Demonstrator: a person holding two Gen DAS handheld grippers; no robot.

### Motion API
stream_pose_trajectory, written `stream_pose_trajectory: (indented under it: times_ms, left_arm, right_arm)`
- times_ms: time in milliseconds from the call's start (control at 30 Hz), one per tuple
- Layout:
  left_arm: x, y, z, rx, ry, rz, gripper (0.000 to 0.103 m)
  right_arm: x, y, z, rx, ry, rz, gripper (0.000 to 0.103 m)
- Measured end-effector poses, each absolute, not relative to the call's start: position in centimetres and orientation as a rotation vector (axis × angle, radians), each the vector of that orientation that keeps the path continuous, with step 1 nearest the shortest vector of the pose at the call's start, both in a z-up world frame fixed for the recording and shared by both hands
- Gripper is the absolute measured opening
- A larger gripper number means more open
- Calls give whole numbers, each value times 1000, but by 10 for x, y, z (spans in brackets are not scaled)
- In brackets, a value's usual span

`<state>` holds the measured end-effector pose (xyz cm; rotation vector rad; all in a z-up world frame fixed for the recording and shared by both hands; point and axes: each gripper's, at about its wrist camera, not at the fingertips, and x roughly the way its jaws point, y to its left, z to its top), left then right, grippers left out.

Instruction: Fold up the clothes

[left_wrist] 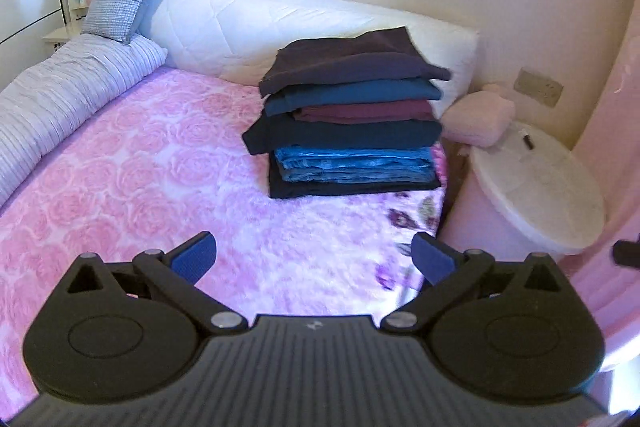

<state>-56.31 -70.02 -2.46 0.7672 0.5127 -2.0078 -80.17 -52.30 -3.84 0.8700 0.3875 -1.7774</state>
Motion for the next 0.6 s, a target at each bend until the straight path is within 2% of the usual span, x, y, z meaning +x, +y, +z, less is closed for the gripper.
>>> stream_pose_trajectory:
  times_ms: [333,600]
  left_arm:
    - [-527,-587,15,765,533,-2036,102]
    - [-513,-573,29,735,473,-2087,102]
  right_arm:
    - [-748,-432,-18,886,353,-1768,88]
    - [-714,-402,1,875,321,-1830,88]
